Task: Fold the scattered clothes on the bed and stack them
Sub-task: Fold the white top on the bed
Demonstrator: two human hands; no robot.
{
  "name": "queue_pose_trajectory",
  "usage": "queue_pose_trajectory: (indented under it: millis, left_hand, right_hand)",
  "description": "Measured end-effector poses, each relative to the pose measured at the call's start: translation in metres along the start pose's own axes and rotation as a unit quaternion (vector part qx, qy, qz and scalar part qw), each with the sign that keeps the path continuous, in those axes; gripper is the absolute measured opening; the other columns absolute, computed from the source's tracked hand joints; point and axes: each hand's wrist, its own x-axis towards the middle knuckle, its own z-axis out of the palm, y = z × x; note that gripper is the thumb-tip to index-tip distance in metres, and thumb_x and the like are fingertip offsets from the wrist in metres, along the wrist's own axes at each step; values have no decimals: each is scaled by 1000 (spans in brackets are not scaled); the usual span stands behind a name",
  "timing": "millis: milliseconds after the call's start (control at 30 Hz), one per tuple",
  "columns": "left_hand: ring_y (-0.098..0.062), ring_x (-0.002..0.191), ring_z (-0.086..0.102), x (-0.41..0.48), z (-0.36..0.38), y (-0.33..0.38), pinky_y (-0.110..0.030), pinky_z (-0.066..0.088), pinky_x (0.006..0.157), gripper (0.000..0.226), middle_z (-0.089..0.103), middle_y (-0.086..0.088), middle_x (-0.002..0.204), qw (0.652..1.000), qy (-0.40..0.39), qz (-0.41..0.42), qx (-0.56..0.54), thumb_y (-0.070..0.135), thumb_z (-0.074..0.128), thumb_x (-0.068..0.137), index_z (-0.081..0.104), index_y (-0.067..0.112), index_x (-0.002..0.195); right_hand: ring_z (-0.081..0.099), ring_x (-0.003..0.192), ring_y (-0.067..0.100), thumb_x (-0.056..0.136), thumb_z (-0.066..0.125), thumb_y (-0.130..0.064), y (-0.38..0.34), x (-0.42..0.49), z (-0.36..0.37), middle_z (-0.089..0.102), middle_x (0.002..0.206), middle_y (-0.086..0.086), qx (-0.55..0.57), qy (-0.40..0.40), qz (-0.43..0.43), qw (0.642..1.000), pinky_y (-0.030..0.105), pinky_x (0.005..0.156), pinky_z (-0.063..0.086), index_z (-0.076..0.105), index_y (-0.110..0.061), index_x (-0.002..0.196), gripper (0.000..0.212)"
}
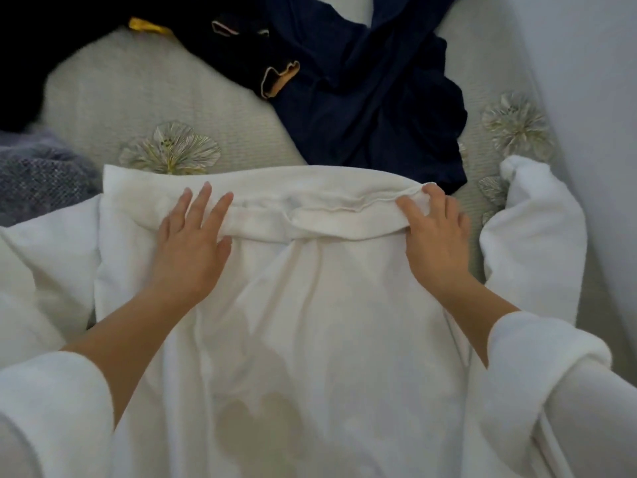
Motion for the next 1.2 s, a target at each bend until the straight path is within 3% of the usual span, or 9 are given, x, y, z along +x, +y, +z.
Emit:
queue_pose_trajectory:
  millis: [133,267,333,533,800,867,967,1067,1200]
  left_hand:
    - [-27,120,38,25,-2,-10,-48,17,100,42,59,-2,116,1000,12,-8,21,53,43,85,58,28,116]
    - [-24,106,48,40,-33,-15,-36,17,95,34,54,8,78,993,17,-79,-89,55,41,77,60,30,90]
    - [-24,114,44,47,-44,-23,-35,15,97,37,57,-1,89,977,71,-135,-147,50,41,75,63,29,96]
    - [-39,131,26,43,-47,-39,-50,19,105,49,31,-16,143,928,175,-303,-125,27,51,84,43,17,131]
    - [-39,86,60,46,-65,-68,-45,48,84,27,62,-18,72,894,175,-346,-226,34,61,83,70,9,86]
    - [-24,75,57,45,-75,-77,-40,49,79,32,57,-4,61,880,203,-330,-275,37,61,81,72,10,94]
    - [-16,75,51,42,-93,-91,-39,50,74,44,59,-2,79,841,227,-354,-340,44,62,80,69,10,107]
    - [-23,77,59,41,-101,-105,-42,51,79,43,66,-3,89,839,191,-368,-353,60,59,76,69,33,106]
    - [-21,64,67,52,-104,-112,-40,59,70,36,69,-2,73,800,218,-404,-385,64,60,69,71,36,89]
  right_hand:
    - [42,113,33,91,54,-11,10,25,-5,50,126,9,127,45,45,990,42,89,31,67,-14,107,20]
    - [52,102,38,91,43,0,27,72,-26,60,109,27,207,-13,197,958,40,89,43,64,6,104,25]
    - [56,99,32,89,50,-13,30,89,-36,60,113,29,316,-4,274,908,29,87,48,64,3,107,28]
    - [51,113,32,71,52,-48,19,73,-23,57,121,13,355,-8,419,836,43,99,42,65,-10,103,50]
    - [49,86,23,84,61,-18,6,65,-37,49,70,1,459,42,455,762,42,92,43,42,-11,63,30]
    - [55,90,24,87,59,-9,15,68,-44,56,83,3,478,50,456,749,35,84,45,57,-10,78,10]
    - [55,114,32,98,40,-2,31,75,-57,59,122,19,436,10,494,752,26,87,44,49,-2,130,34]
    - [59,106,30,96,47,-15,49,82,-56,58,126,26,486,37,508,710,17,57,43,59,1,122,33]
    - [61,90,32,99,43,-13,38,96,-70,64,96,24,528,97,434,724,32,79,43,62,2,90,26]
